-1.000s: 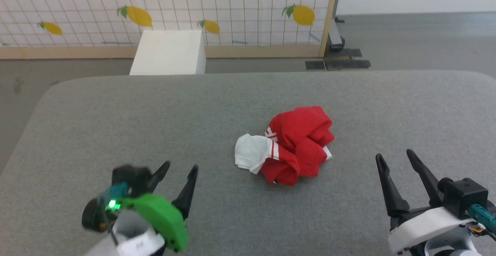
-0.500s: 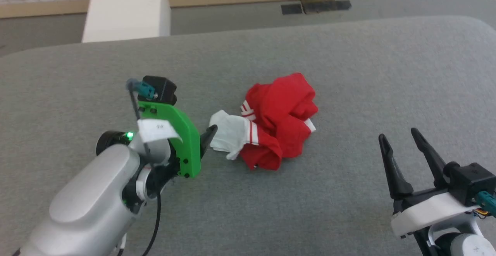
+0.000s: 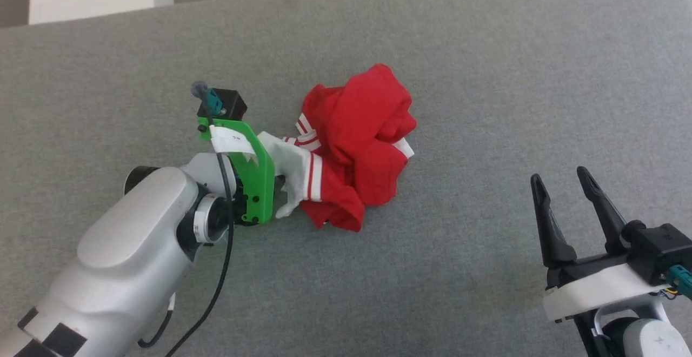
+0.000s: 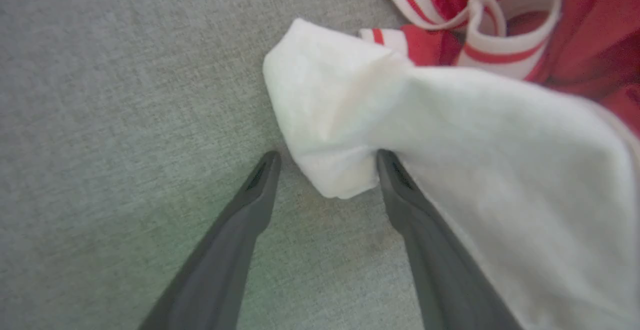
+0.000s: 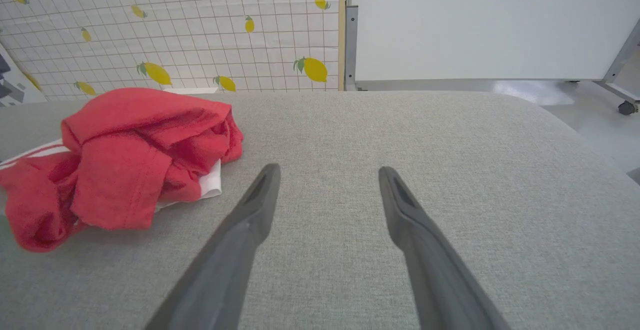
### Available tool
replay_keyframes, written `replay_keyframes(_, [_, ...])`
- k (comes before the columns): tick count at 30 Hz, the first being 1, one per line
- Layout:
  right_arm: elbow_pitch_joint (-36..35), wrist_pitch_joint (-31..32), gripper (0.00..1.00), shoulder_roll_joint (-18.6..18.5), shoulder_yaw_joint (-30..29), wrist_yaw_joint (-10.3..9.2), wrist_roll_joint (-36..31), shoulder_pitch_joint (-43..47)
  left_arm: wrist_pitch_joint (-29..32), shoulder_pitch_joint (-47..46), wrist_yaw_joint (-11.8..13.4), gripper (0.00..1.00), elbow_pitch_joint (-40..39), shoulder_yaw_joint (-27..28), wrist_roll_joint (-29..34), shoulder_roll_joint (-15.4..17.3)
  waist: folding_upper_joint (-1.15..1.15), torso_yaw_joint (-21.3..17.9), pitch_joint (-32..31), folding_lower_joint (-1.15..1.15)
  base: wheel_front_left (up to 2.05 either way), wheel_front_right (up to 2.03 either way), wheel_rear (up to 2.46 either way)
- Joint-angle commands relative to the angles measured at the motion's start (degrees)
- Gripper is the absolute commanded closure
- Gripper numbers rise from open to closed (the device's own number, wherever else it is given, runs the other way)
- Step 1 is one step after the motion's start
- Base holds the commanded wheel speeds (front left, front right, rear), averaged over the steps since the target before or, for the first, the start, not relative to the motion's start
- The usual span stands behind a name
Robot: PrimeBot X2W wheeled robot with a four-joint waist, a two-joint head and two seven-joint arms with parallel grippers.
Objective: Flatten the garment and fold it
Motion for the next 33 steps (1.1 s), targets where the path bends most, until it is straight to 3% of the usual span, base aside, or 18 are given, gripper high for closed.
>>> replay_keyframes(1, [0.2, -0.5, 0.0, 0.4, 0.1, -0.08, -0.5, -1.1, 0.6, -1.1, -0.3, 0.0, 0.9, -0.6, 0.5, -0.4, 0.0, -0.9, 1.9, -0.01, 0.0, 0.0, 0.0])
replay_keyframes(2, [0.3, -0.6, 0.0, 0.5, 0.1, -0.08, -0.6, -1.2, 1.2, -1.1, -0.6, 0.0, 1.4, -1.1, 0.6, -0.4, 0.0, -0.9, 2.0, -0.01, 0.0, 0.0, 0.0])
replay_keyframes(3, [0.5, -0.9, 0.0, 0.7, 0.0, -0.08, -0.8, -1.3, 2.7, -0.8, -1.6, 1.0, 2.1, -2.3, 0.4, -0.3, 0.0, -0.7, 2.2, -0.01, 0.0, 0.0, 0.0])
replay_keyframes(7, [1.3, -0.9, 0.0, 1.0, -0.2, -0.08, -0.9, -1.4, 1.6, 0.1, -2.8, 1.0, 2.6, -2.6, 0.5, 0.1, 0.0, 0.4, 1.1, -0.01, 0.0, 0.0, 0.0])
replay_keyframes(12, [2.4, 0.0, 0.0, 0.3, 0.0, -0.08, -1.0, -0.8, -6.3, 1.5, -1.9, 1.0, 2.0, 0.1, 1.9, 1.0, 0.0, 3.5, -3.6, -0.01, 0.0, 0.0, 0.0])
replay_keyframes(20, [2.2, 2.0, 0.0, -0.5, -0.3, -0.08, -0.2, 0.9, -16.3, 6.3, 4.7, 1.0, -2.6, 6.0, 4.0, 6.7, 0.0, 8.9, -9.1, -0.01, 0.0, 0.0, 0.0])
replay_keyframes(26, [1.9, 3.0, 0.0, -0.1, -0.4, -0.08, -0.1, 2.2, -17.2, 17.5, 9.3, 1.0, -7.1, 6.9, 2.2, 11.7, 0.0, 11.7, -11.0, -0.01, 0.0, 0.0, 0.0])
replay_keyframes(32, [1.9, 3.7, 0.0, 0.1, 0.2, -0.08, -0.2, 3.0, -17.9, 26.5, 12.1, 1.0, -8.9, 6.4, -0.2, 12.3, 0.0, 12.5, -11.9, -0.01, 0.0, 0.0, 0.0])
replay_keyframes(33, [1.9, 3.9, 0.0, 0.1, 0.2, -0.08, -0.2, 3.0, -18.0, 27.2, 12.3, 0.75, -8.9, 6.2, -0.3, 12.2, 0.0, 12.6, -12.1, -0.01, 0.0, 0.0, 0.0])
